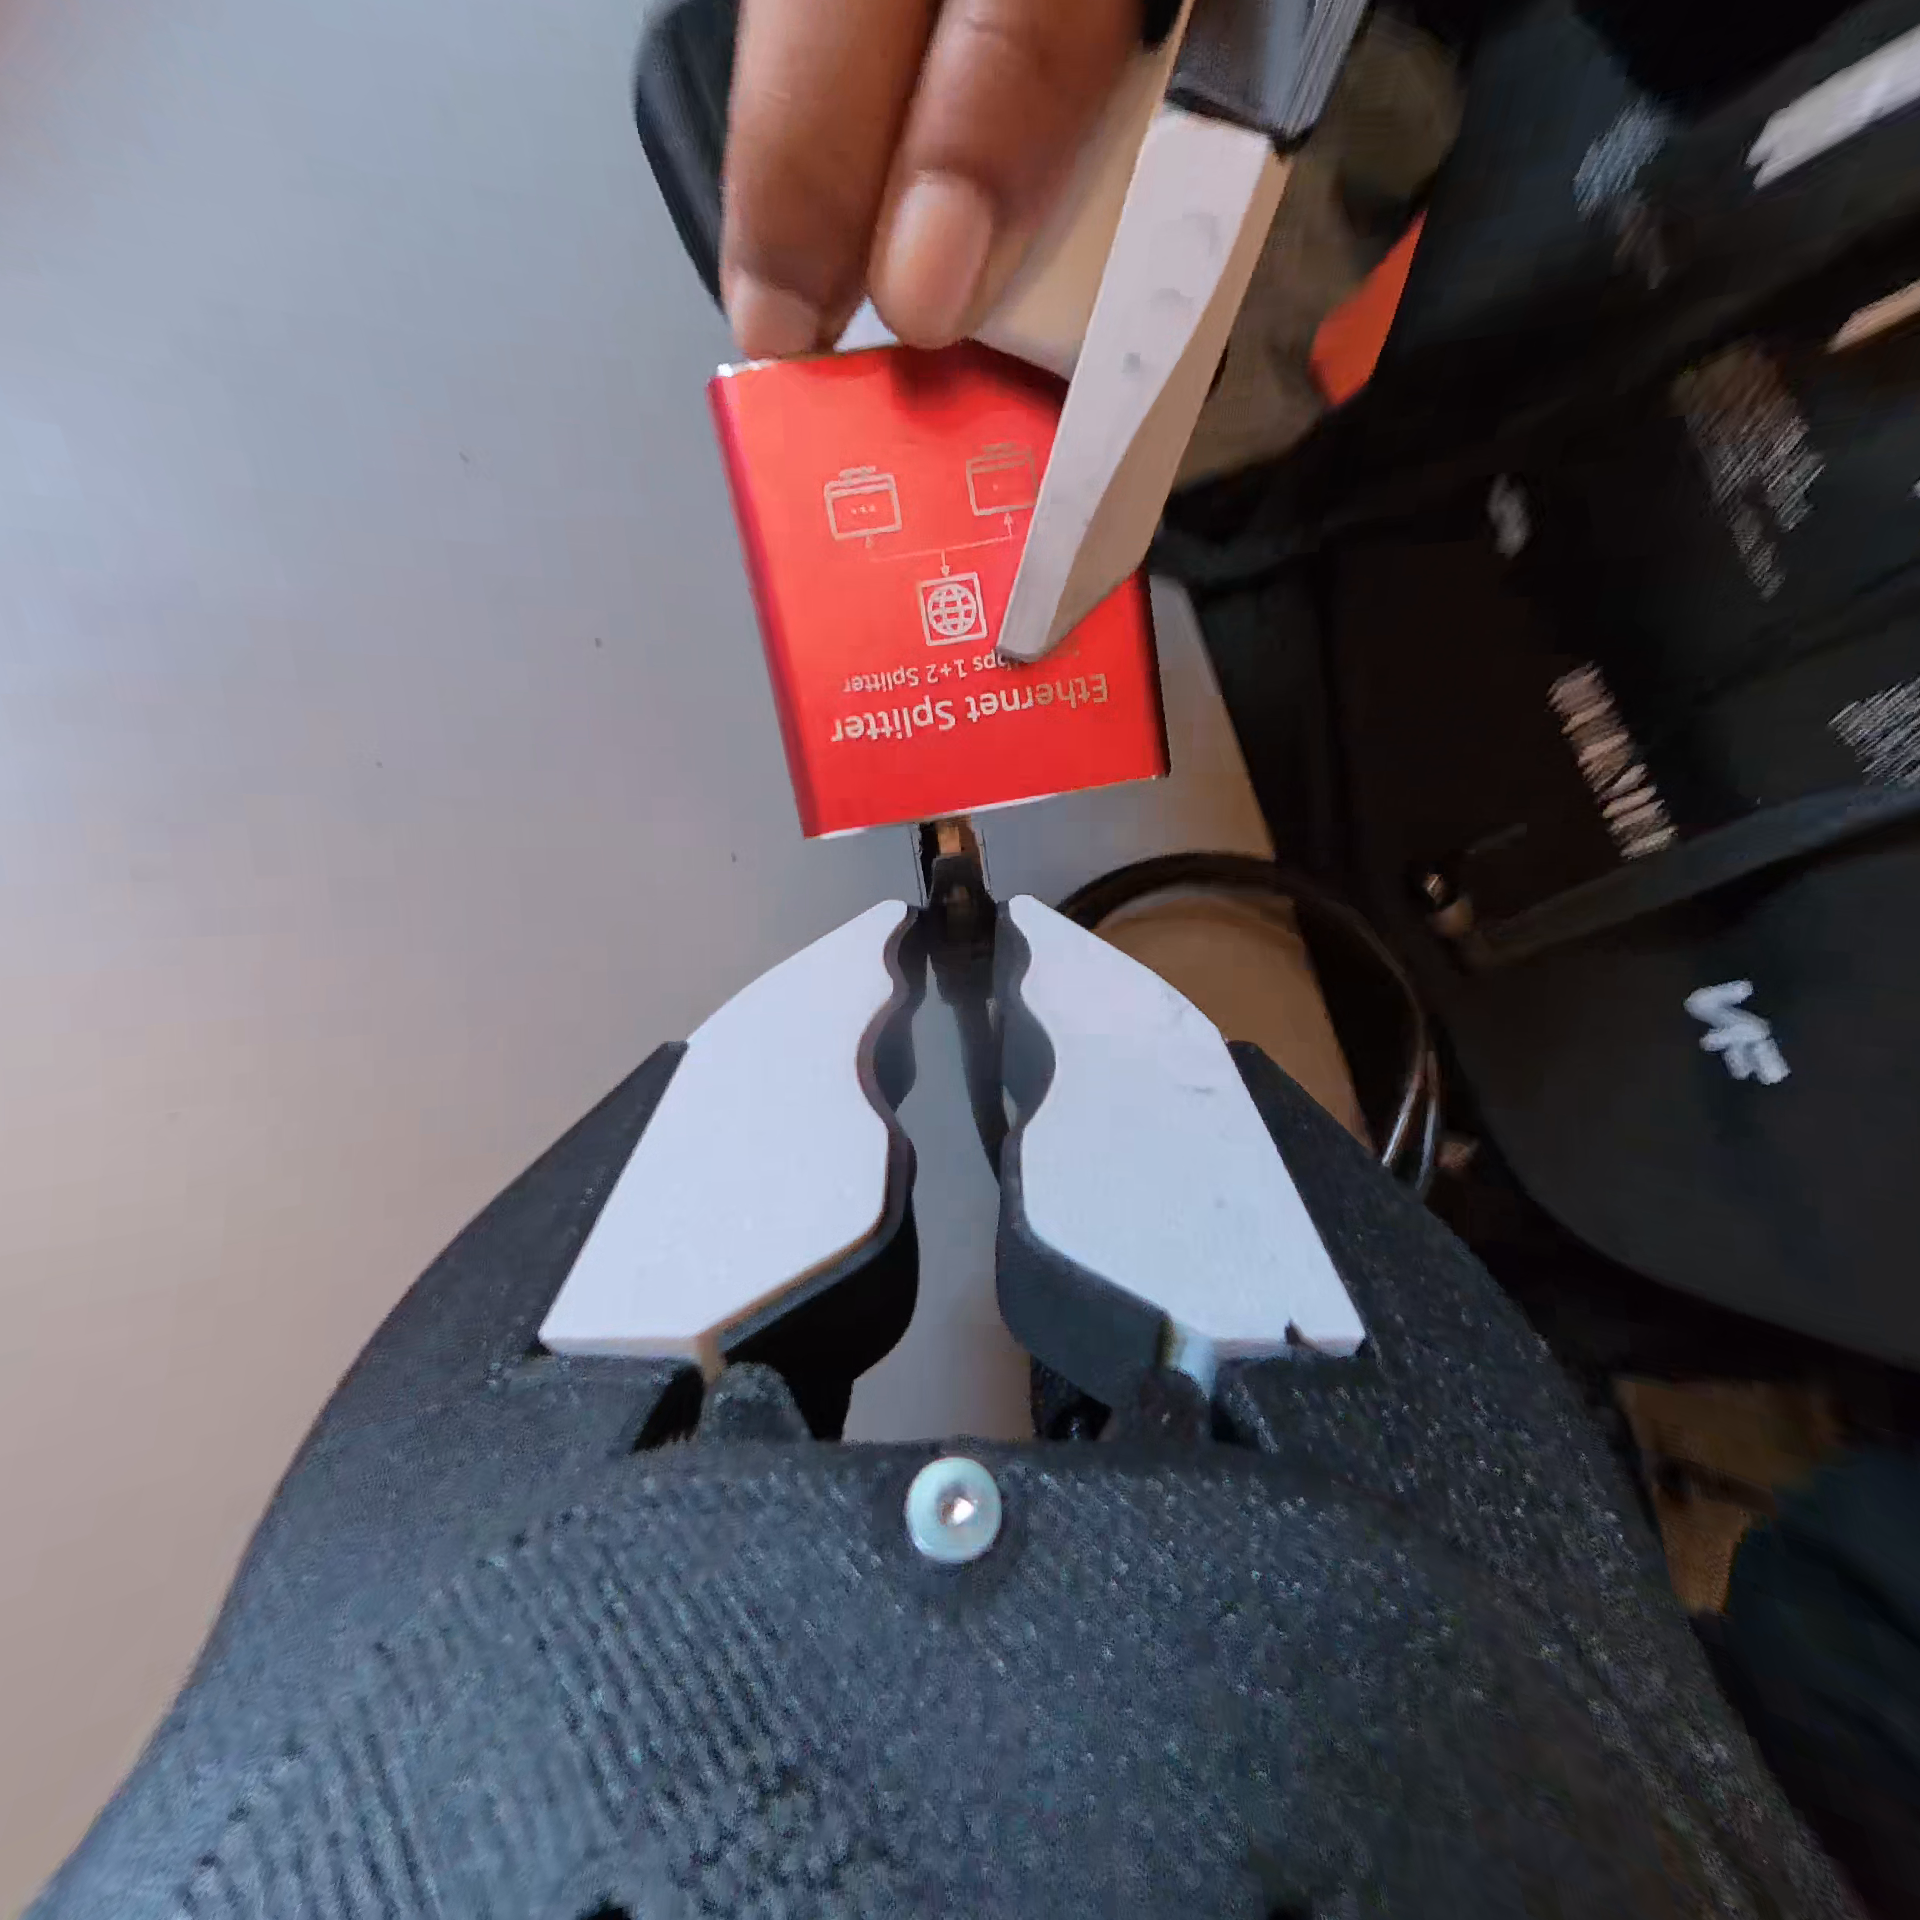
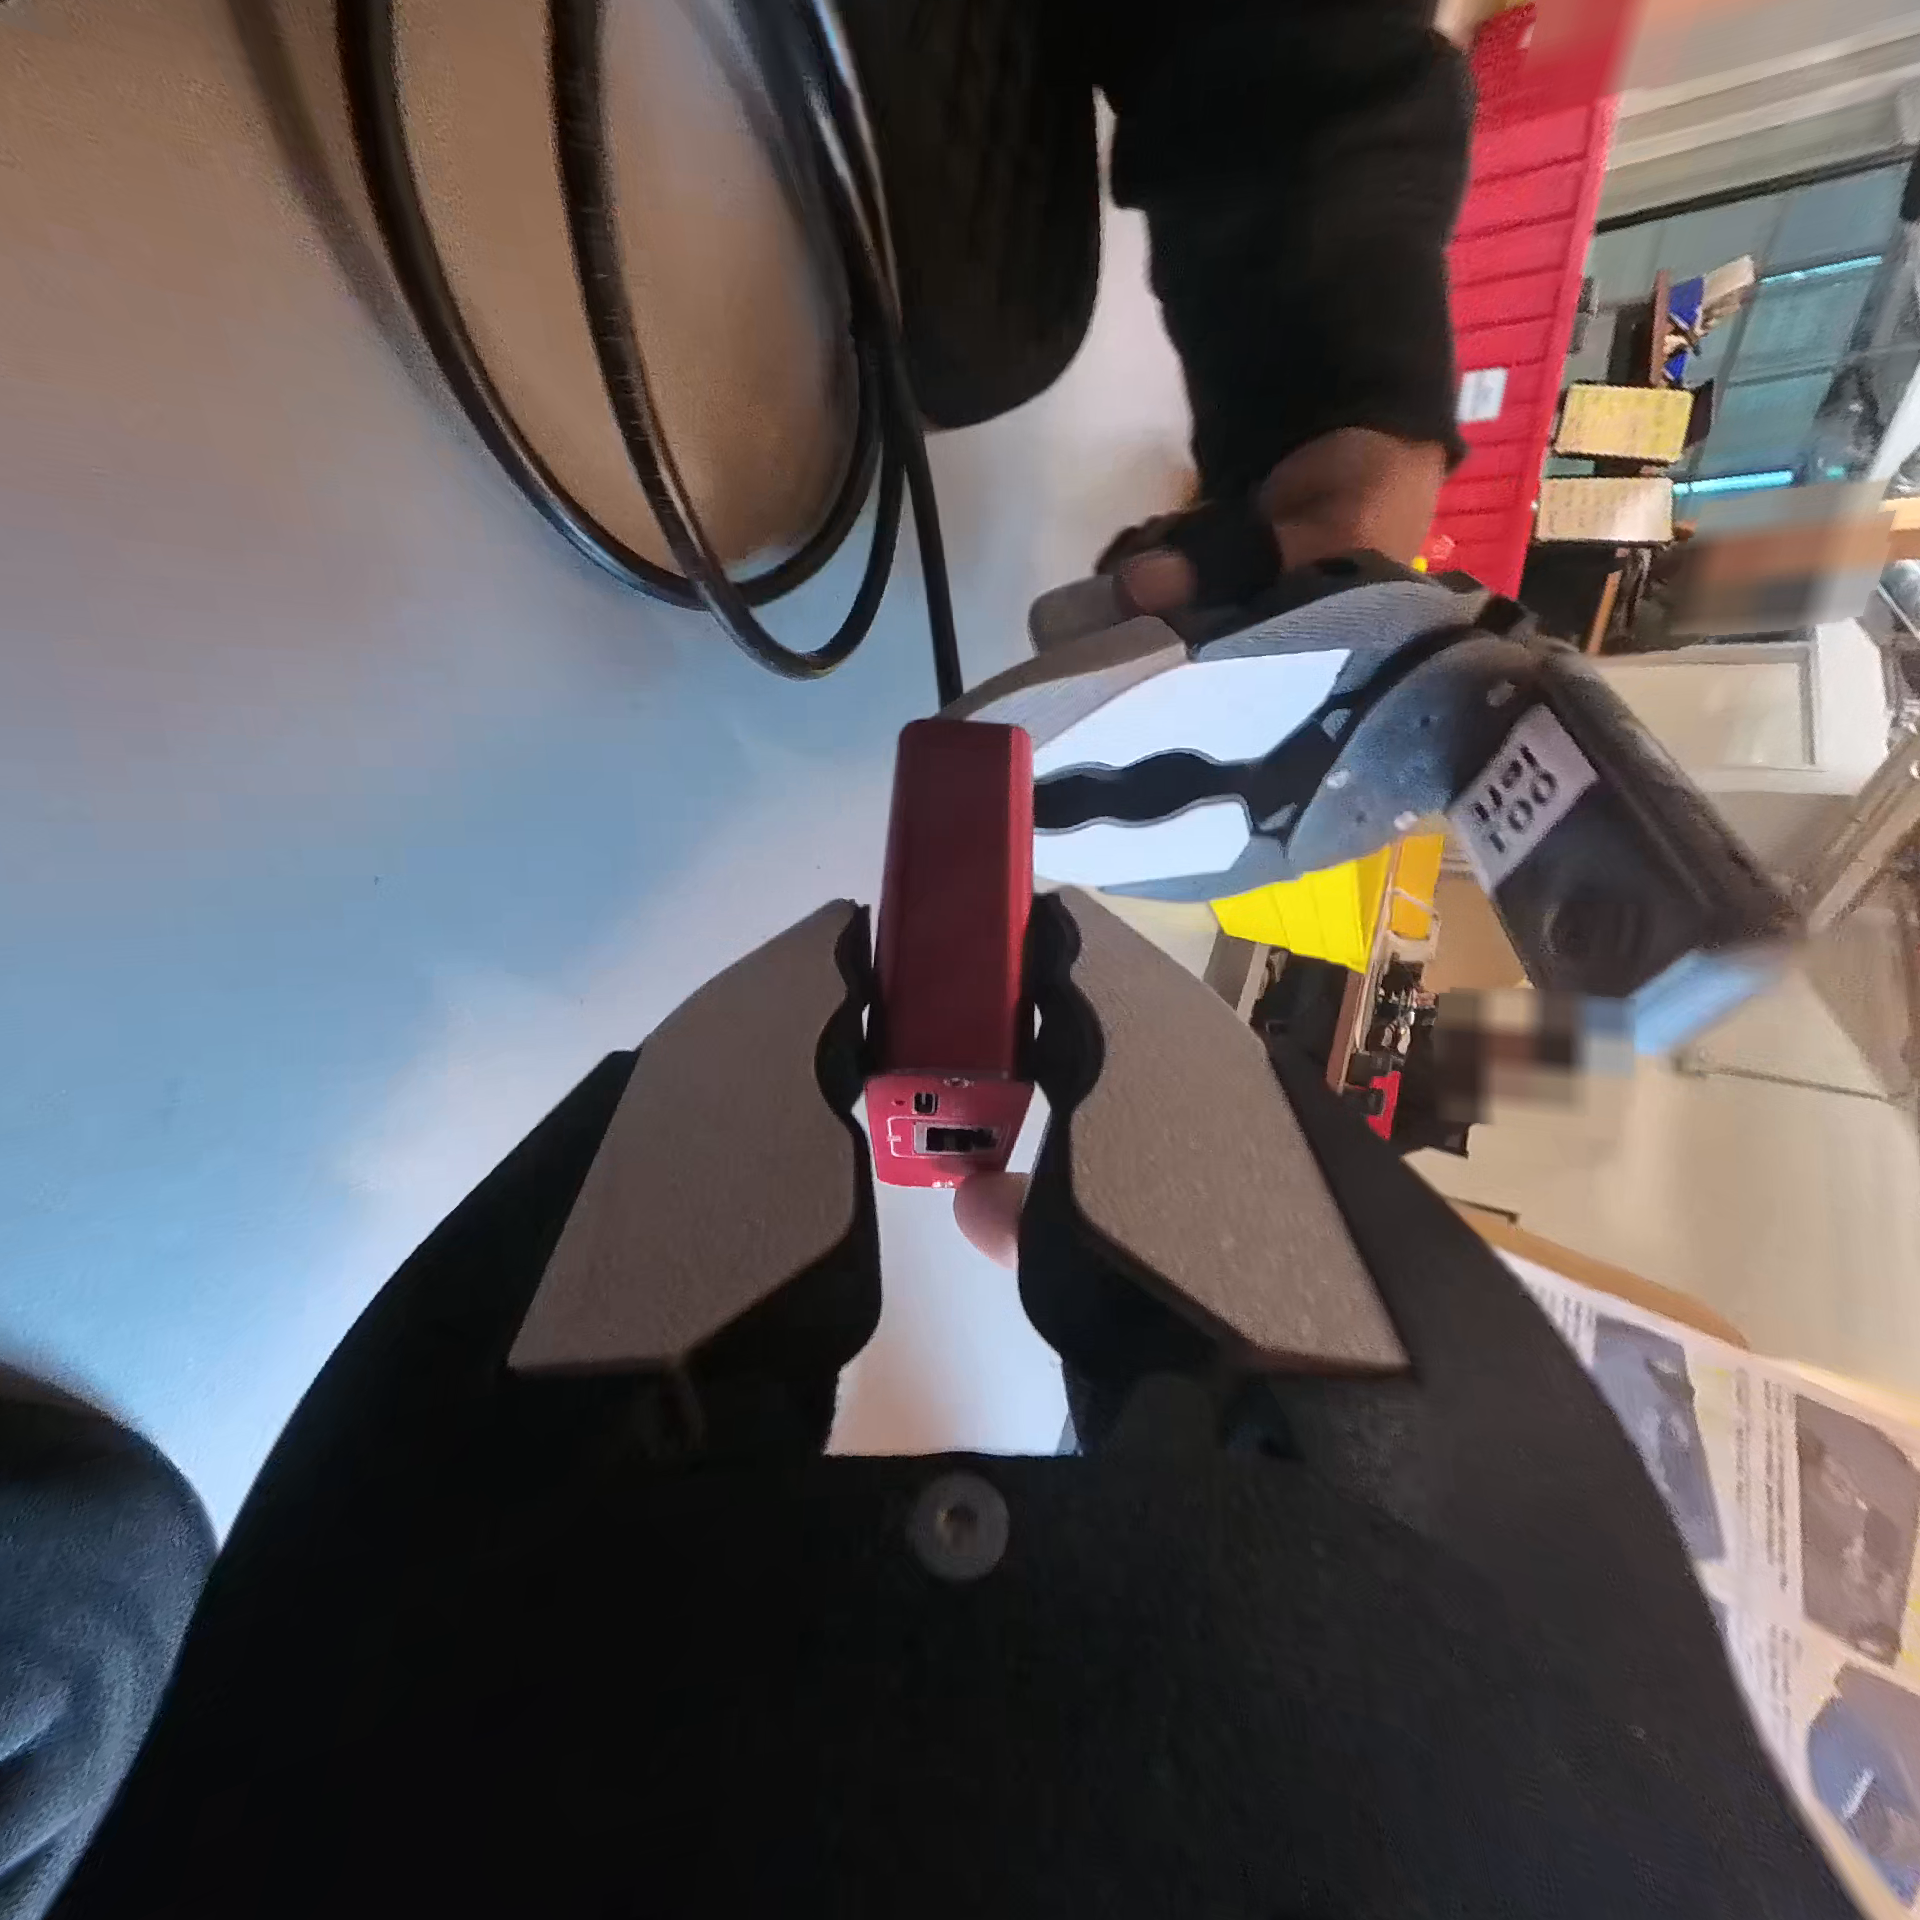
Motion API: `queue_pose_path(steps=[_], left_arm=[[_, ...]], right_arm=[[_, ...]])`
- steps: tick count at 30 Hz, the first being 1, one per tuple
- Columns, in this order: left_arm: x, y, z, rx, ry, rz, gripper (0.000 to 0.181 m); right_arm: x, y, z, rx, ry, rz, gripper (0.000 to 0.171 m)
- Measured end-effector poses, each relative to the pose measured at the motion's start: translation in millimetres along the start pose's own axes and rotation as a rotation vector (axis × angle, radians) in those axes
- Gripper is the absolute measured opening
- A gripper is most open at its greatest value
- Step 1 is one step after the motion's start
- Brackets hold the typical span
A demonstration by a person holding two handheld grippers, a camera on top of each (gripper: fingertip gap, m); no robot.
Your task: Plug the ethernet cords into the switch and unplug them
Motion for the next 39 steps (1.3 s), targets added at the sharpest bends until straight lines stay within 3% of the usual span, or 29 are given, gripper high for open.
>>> queue_pose_path(steps=[1,5,7,13,16,25,31,39], left_arm=[[0.8,-5.9,-2.0,0.054,0.015,-0.025,0.011],[4.0,-12.8,0.4,0.079,0.025,0.006,0.011],[7.0,-25.4,-10.0,0.188,0.051,-0.031,0.012],[3.3,-40.0,-16.8,0.252,-0.01,-0.073,0.013],[-0.1,-35.7,-15.2,0.23,-0.03,-0.09,0.012],[4.9,-30.4,-14.0,0.203,-0.025,-0.101,0.011],[0.1,-29.8,-15.3,0.171,-0.11,-0.078,0.011],[-3.6,-40.5,-39.6,0.326,-0.173,-0.138,0.012]], right_arm=[[2.7,1.0,-3.1,0.006,0.013,0.023,0.028],[2.5,-0.2,-9.9,0.015,0.014,0.039,0.028],[13.4,6.9,-18.3,-0.012,0.059,0.091,0.029],[16.8,41.8,-15.7,-0.21,0.124,0.206,0.034],[12.6,47.5,-11.0,-0.298,0.118,0.146,0.028],[17.7,35.6,-7.4,-0.227,0.096,0.044,0.027],[20.4,23.0,-7.4,-0.174,0.042,-0.011,0.028],[37.9,44.9,-6.7,-0.24,0.183,0.082,0.03]])
Point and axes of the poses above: each gripper's, where its closed fingertips meet, z out along the fingers, y out of its underside, x = y × z across the jaws, the point moved 1 cm from there along -z, back along the fingers
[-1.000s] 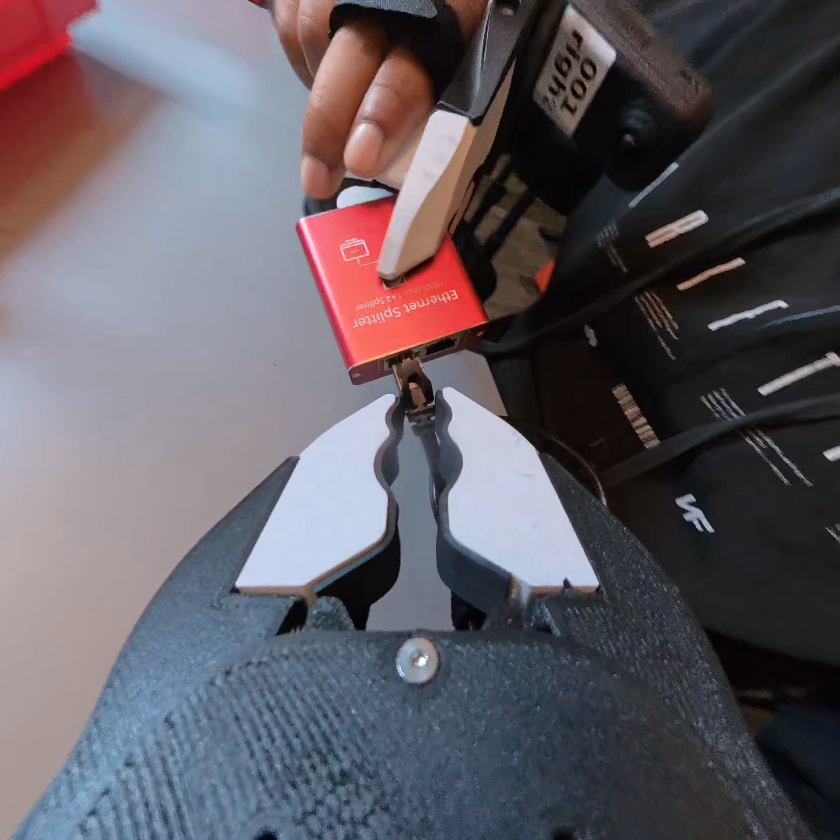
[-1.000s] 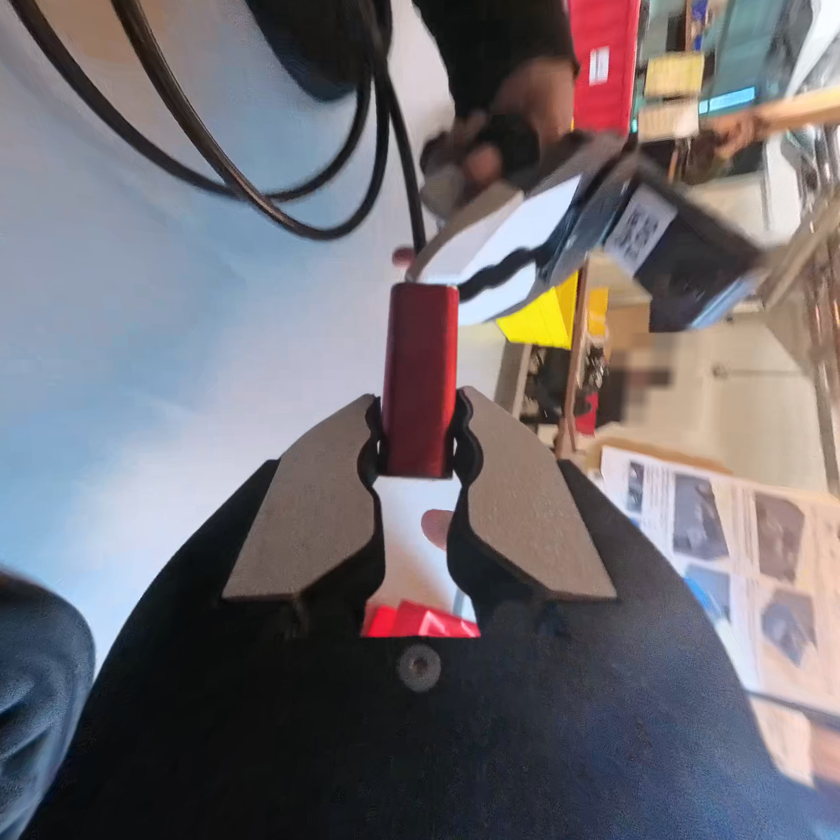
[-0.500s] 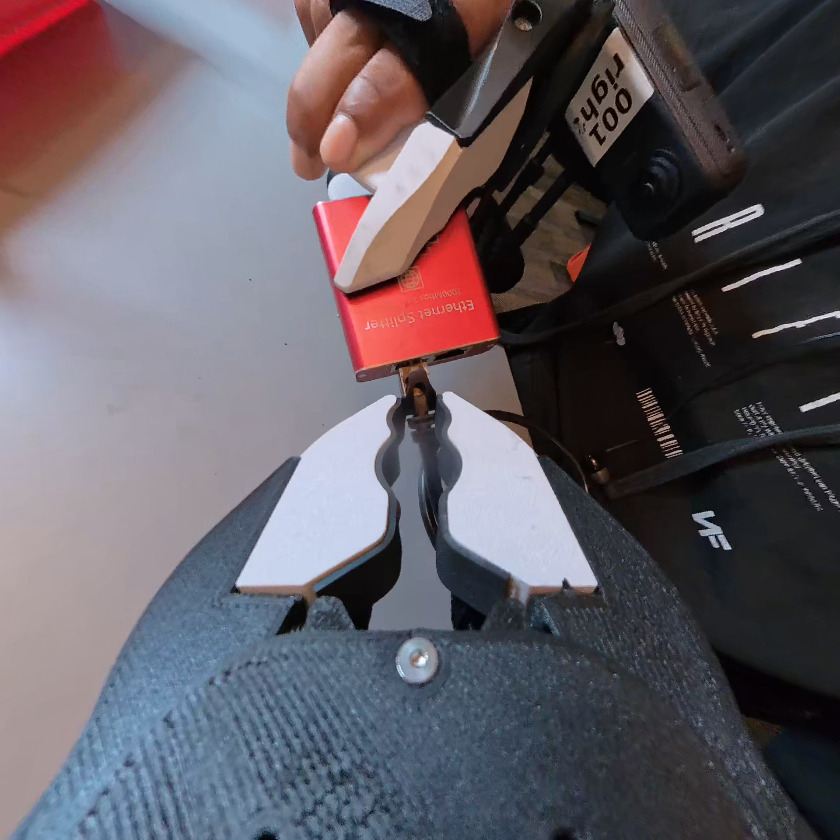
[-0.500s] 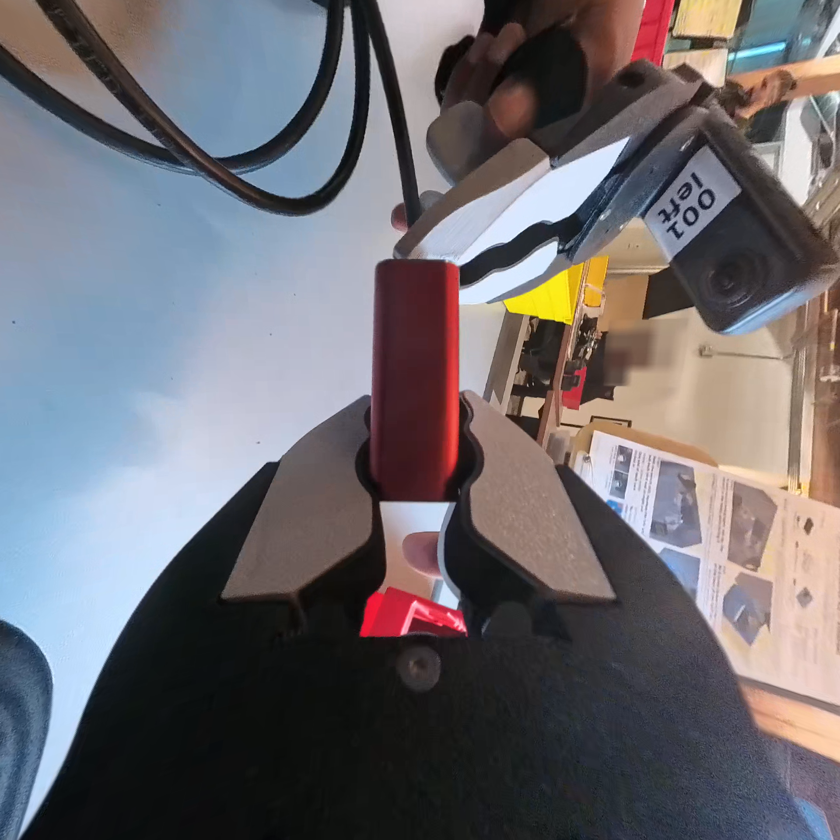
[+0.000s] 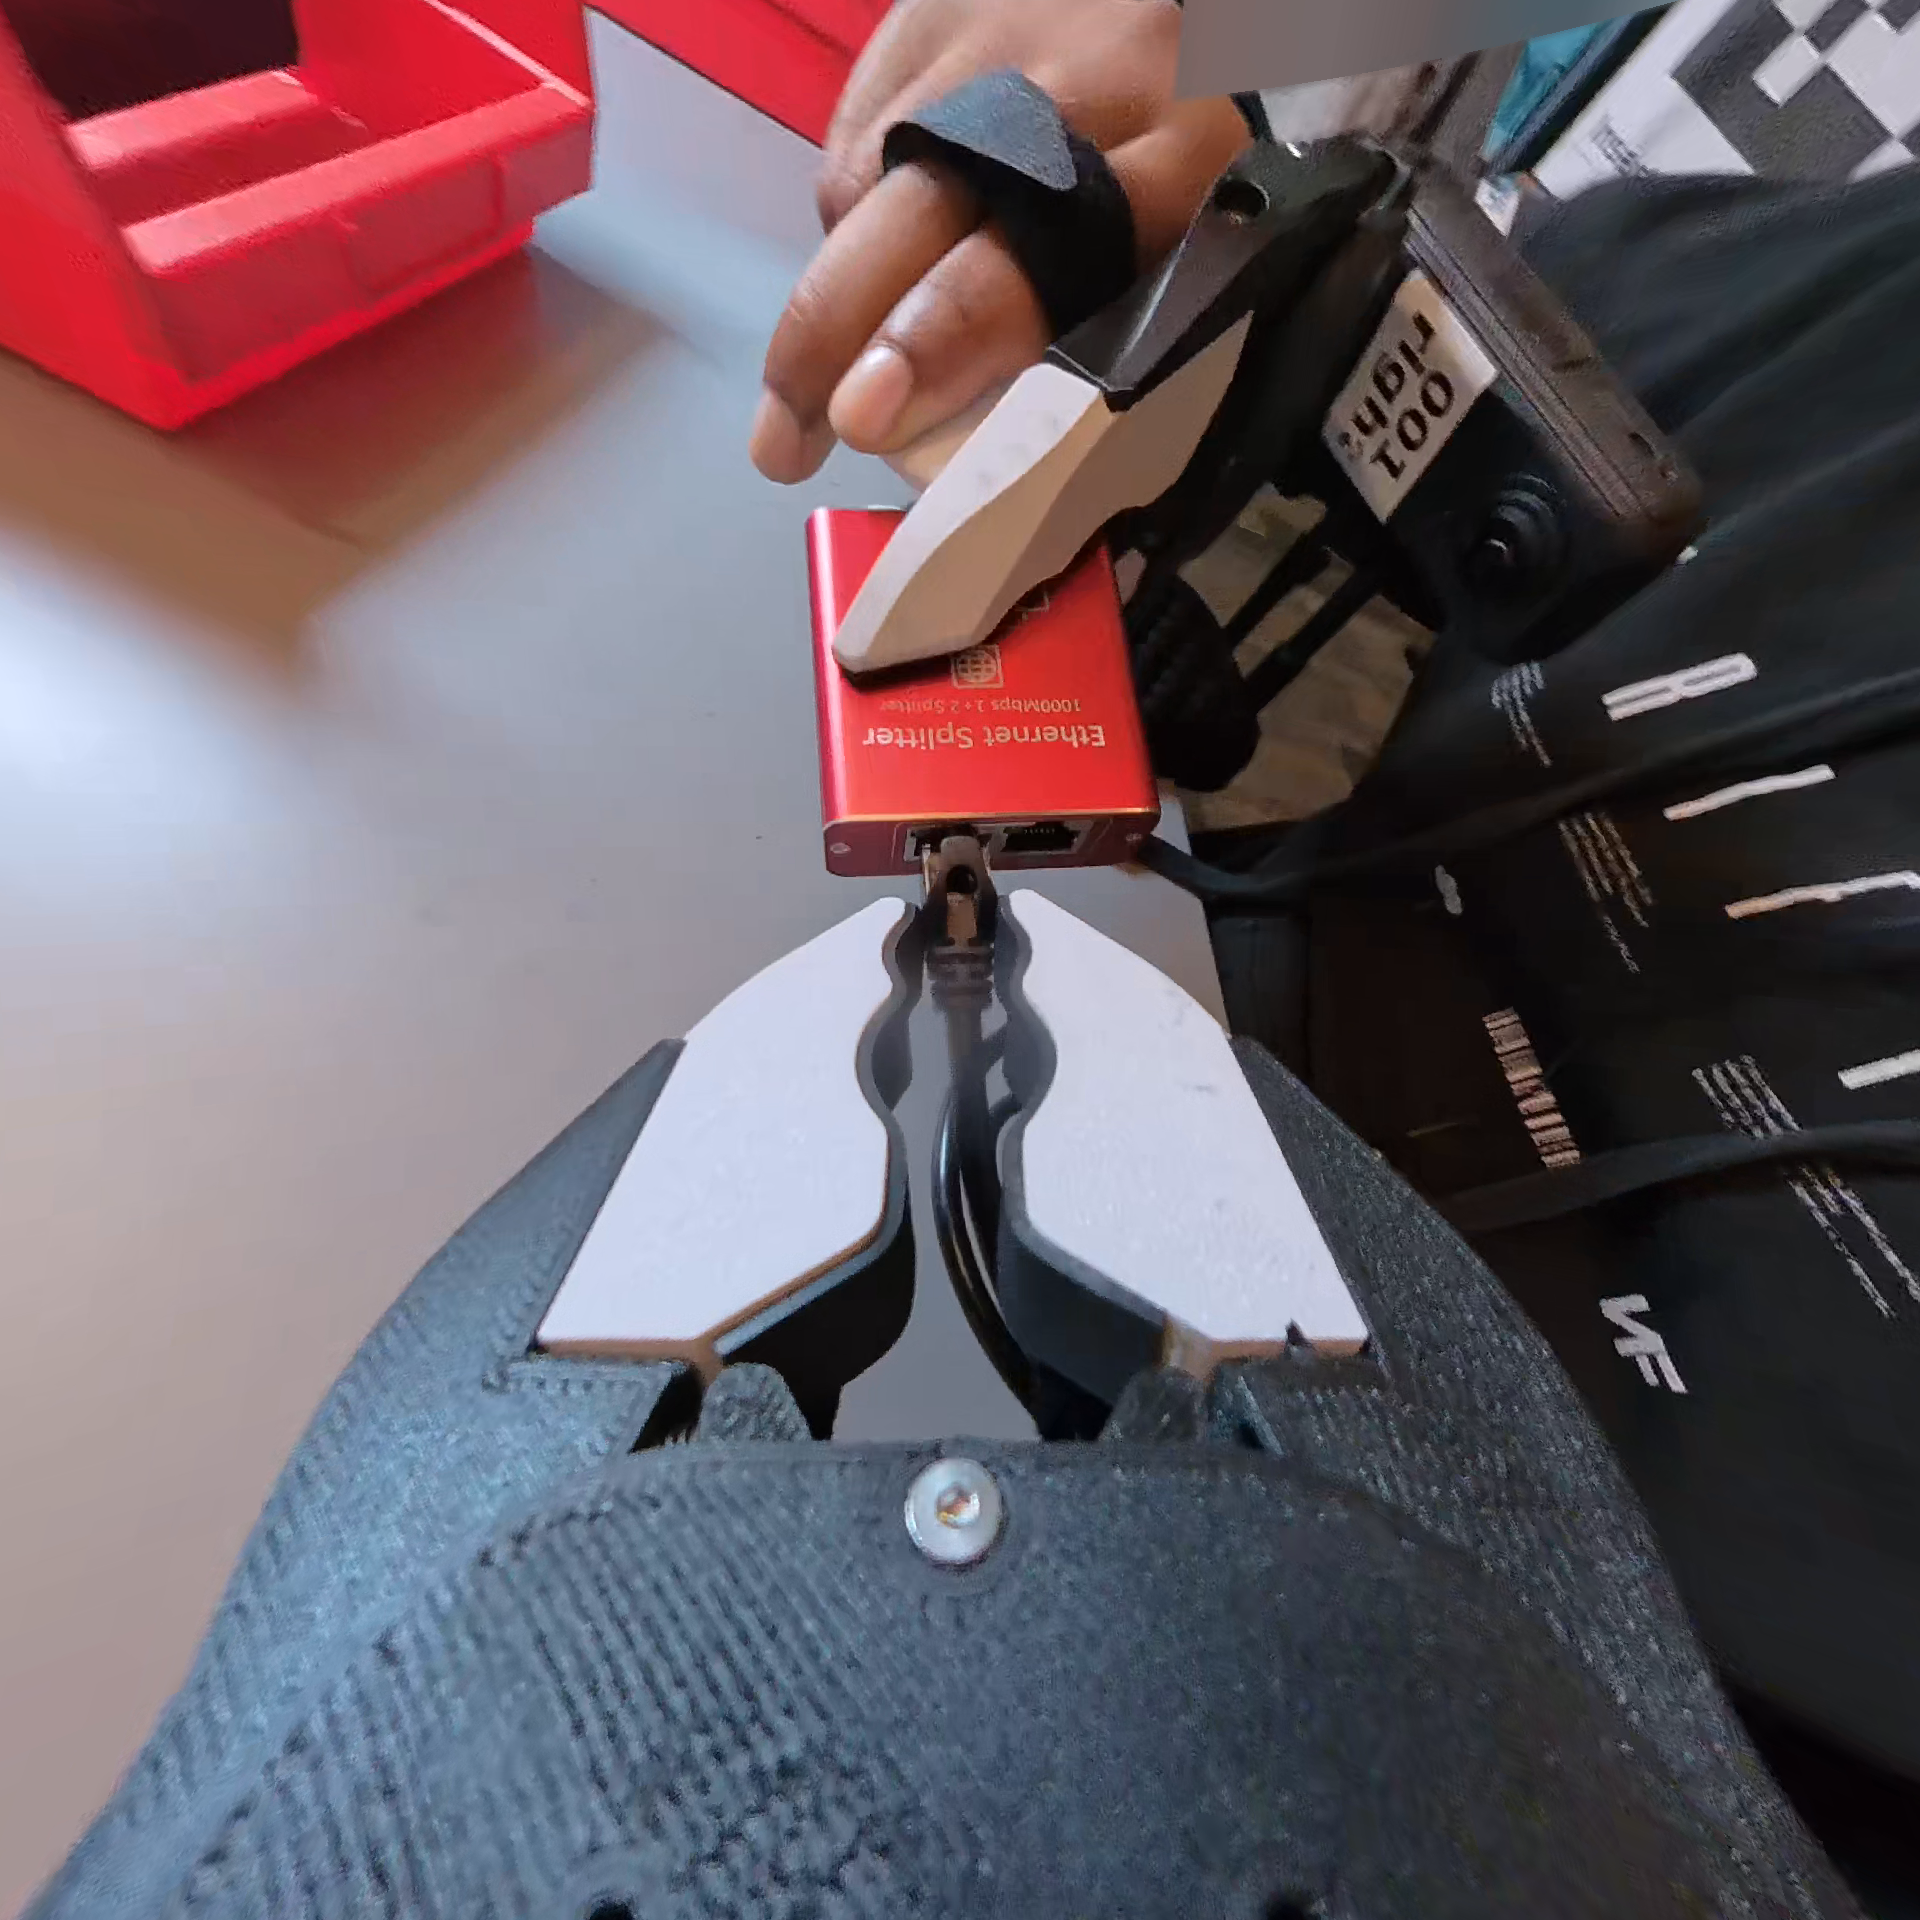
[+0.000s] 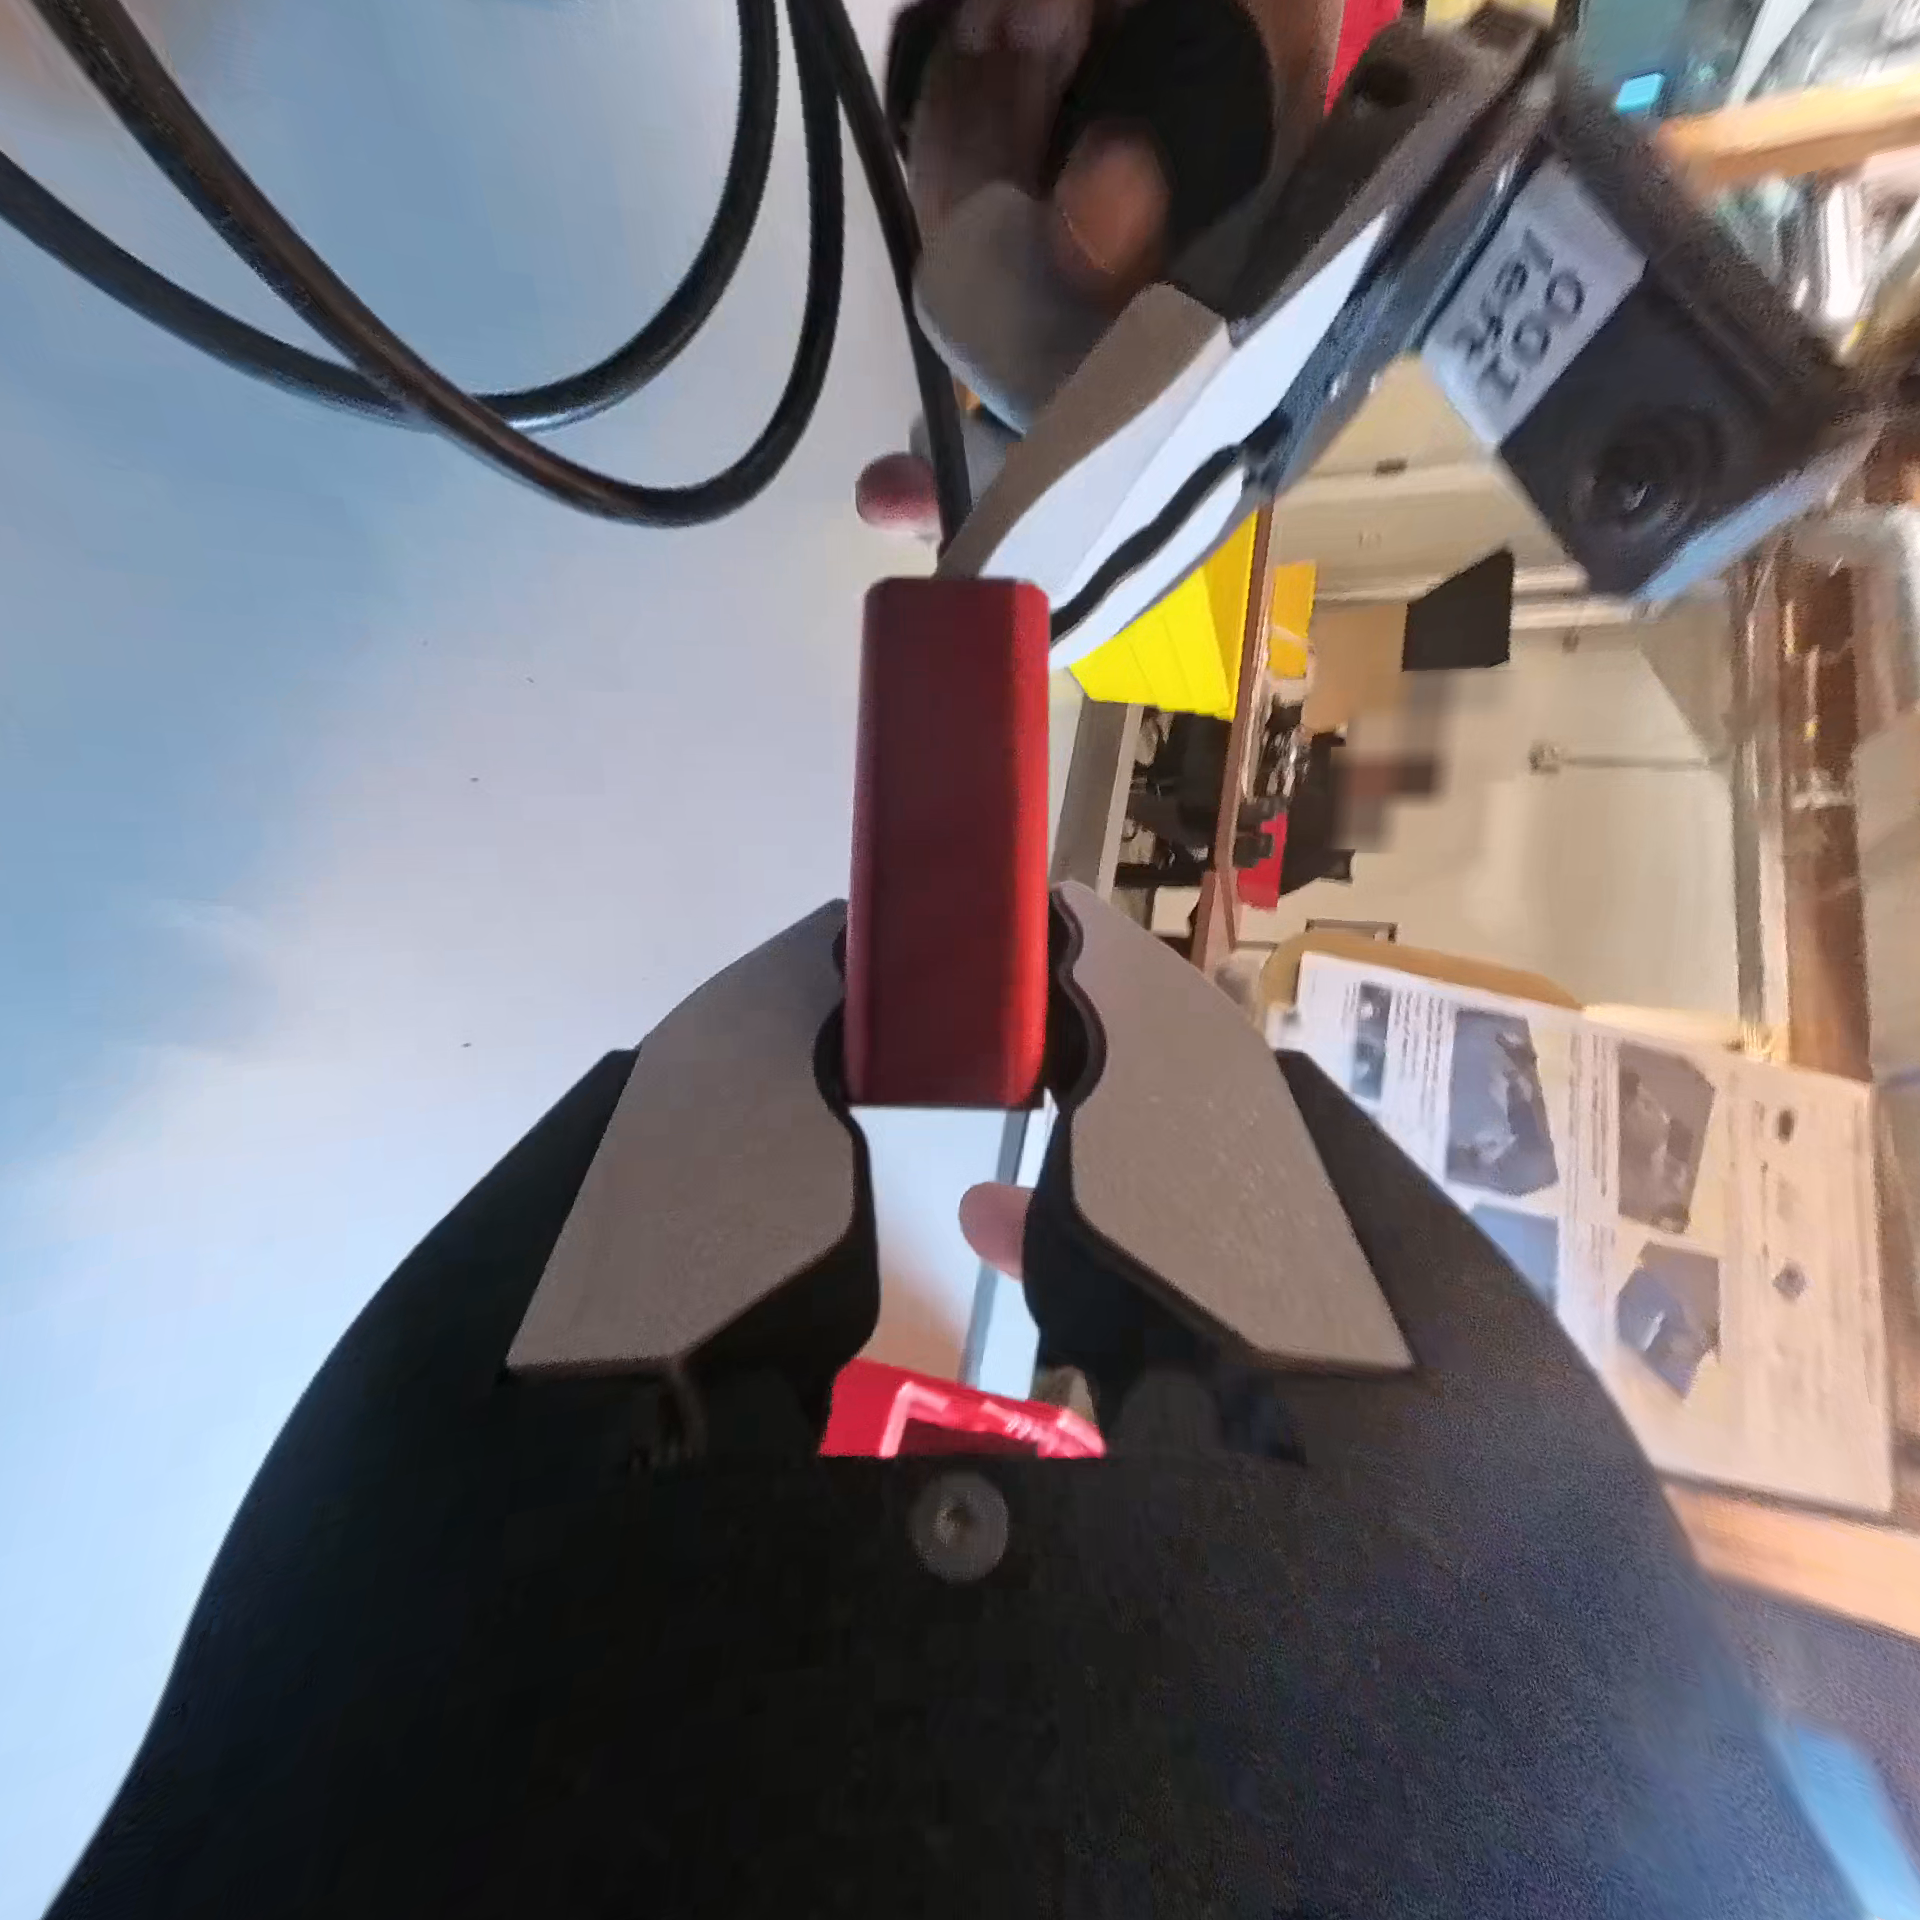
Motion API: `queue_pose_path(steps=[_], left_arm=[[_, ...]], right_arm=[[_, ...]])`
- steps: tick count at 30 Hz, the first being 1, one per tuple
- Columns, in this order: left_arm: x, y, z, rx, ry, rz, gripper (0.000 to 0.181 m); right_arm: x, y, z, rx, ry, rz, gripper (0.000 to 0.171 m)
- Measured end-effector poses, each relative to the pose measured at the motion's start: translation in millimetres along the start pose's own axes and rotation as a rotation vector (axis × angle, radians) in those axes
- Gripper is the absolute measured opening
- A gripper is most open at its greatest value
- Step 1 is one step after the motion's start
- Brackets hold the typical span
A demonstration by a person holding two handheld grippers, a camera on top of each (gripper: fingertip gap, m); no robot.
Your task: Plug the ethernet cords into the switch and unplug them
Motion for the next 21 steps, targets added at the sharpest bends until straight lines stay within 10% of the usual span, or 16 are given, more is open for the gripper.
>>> queue_pose_path(steps=[21], left_arm=[[-28.3,-24.7,-47.4,0.292,-0.155,-0.045,0.031]], right_arm=[[3.3,30.9,25.0,-0.118,0.13,0.206,0.029]])
Point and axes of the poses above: each gripper's, where its closed fingertips meet, z out along the fingers, y out of its underside, x = y × z across the jaws, the point moved 1 cm from there along -z, back along the fingers
